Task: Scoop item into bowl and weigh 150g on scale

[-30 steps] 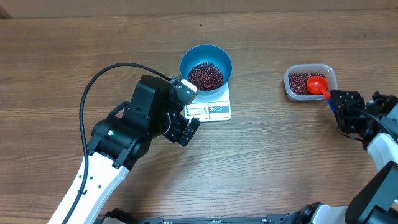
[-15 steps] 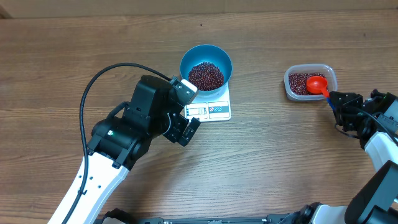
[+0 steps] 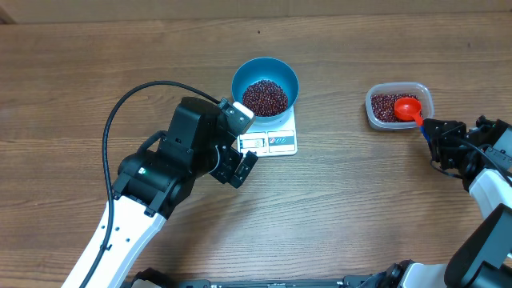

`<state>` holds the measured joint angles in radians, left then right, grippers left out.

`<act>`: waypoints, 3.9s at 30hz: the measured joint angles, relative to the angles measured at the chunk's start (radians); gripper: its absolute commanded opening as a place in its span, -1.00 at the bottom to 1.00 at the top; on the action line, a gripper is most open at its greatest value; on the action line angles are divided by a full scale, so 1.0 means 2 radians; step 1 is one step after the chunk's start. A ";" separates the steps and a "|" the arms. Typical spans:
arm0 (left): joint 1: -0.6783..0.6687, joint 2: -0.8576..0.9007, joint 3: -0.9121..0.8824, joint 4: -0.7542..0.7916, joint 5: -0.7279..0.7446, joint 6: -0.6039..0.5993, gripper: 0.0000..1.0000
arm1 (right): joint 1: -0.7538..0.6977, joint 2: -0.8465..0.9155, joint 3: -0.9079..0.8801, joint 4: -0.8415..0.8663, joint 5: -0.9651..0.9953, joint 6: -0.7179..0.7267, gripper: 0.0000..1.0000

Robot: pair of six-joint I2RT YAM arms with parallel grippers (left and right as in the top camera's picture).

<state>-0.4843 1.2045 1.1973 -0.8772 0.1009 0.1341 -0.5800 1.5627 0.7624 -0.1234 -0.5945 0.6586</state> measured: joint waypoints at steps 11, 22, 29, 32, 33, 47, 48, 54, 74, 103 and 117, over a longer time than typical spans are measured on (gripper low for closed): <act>0.000 0.000 0.000 0.000 0.000 0.000 0.99 | 0.017 0.000 0.000 0.004 0.018 0.000 -0.63; 0.000 0.000 0.000 0.000 0.000 0.000 0.99 | 0.025 0.000 0.000 0.013 0.016 0.000 -0.90; 0.000 0.000 0.000 0.000 0.000 0.000 0.99 | 0.019 0.000 0.000 0.012 0.000 -0.001 -0.93; 0.000 0.000 0.000 0.000 0.000 0.000 0.99 | 0.019 0.000 0.000 0.009 -0.002 -0.006 -0.92; 0.000 0.000 0.000 0.000 0.000 0.000 0.99 | 0.019 0.000 0.000 0.005 -0.002 -0.012 -0.92; 0.000 0.000 0.000 0.000 0.000 0.000 0.99 | 0.019 -0.032 0.069 -0.141 0.017 -0.142 -0.92; 0.000 0.000 0.000 0.000 0.000 0.000 0.99 | 0.019 -0.033 0.078 -0.151 0.023 -0.148 -0.93; 0.000 0.000 0.000 0.000 0.000 0.000 0.99 | 0.019 -0.033 0.110 -0.183 0.045 -0.165 -0.93; 0.000 0.000 0.000 0.000 0.000 0.000 0.99 | 0.019 -0.034 0.117 -0.199 0.058 -0.176 -0.92; 0.000 0.000 0.000 0.000 0.000 0.000 0.99 | 0.068 -0.034 0.208 -0.284 0.081 -0.339 -0.93; 0.000 0.000 0.000 0.000 0.000 0.000 0.99 | 0.179 -0.034 0.208 -0.275 0.270 -0.428 -0.93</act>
<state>-0.4843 1.2045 1.1973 -0.8772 0.1009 0.1341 -0.2226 1.4948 1.1786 -0.6727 -0.0544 -0.1982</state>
